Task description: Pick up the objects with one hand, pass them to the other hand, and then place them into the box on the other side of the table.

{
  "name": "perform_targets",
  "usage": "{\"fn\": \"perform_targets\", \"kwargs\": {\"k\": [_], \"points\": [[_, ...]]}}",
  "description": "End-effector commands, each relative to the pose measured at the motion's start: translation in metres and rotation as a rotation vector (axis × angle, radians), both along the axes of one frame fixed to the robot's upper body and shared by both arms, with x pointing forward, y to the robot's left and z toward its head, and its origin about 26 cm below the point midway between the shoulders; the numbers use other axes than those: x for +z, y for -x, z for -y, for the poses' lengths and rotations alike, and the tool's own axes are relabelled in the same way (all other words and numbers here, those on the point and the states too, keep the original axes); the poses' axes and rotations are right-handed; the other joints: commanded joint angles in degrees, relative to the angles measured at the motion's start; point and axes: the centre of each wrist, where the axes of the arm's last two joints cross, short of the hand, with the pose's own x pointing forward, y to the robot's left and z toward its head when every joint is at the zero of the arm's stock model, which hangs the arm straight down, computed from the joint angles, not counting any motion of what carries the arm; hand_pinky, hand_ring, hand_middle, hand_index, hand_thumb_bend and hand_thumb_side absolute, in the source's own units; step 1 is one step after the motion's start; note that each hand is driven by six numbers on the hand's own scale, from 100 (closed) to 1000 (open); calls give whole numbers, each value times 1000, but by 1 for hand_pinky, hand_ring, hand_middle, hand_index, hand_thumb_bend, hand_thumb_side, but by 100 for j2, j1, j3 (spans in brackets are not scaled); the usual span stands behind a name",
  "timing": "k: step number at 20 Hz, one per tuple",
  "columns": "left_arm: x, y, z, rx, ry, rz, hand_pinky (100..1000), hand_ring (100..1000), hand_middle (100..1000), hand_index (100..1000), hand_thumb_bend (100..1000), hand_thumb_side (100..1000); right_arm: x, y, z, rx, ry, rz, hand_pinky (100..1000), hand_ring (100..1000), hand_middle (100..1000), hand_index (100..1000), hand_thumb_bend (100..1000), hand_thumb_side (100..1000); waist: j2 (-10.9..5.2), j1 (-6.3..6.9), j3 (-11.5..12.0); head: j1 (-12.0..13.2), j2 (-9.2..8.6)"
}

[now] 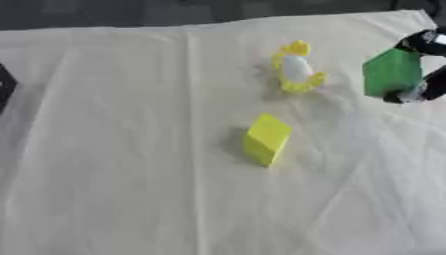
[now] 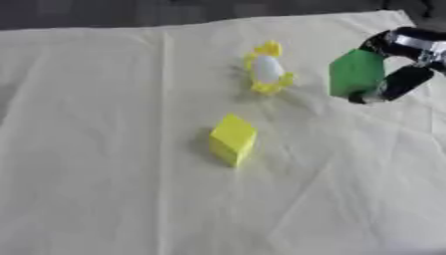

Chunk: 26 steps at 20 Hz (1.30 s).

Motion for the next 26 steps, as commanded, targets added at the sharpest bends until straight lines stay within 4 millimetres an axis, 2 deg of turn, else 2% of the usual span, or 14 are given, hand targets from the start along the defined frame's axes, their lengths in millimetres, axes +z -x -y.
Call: {"fn": "perform_targets", "kwargs": {"k": [1,5,7,15,21,26], "points": [[22,2,-3,-9,-55,53,753,787,824,852,186,827,25,4,-19,30,-15,76,824,606,305,545,155,100,-223,79,-12,79,79],[39,2,0,-32,-102,91,754,789,825,853,186,786,25,0,-43,41,-81,105,801,592,303,547,128,100,-307,86,-11,73,118],[53,2,3,-47,-148,116,755,789,826,853,187,763,22,-4,-56,51,-136,126,789,586,298,545,101,100,-355,89,-17,53,124],[109,5,20,-120,-368,177,764,795,830,855,188,662,5,-23,-103,68,-308,177,783,580,306,555,100,100,-468,112,-4,-35,215],[141,4,49,-204,-584,147,773,798,831,851,200,613,-9,-35,-140,111,-330,203,791,582,311,561,100,100,-506,122,47,-127,222],[155,0,78,-278,-790,81,782,802,822,854,233,571,-18,-42,-164,158,-344,181,779,584,312,562,100,100,-529,113,118,-206,222]]}}
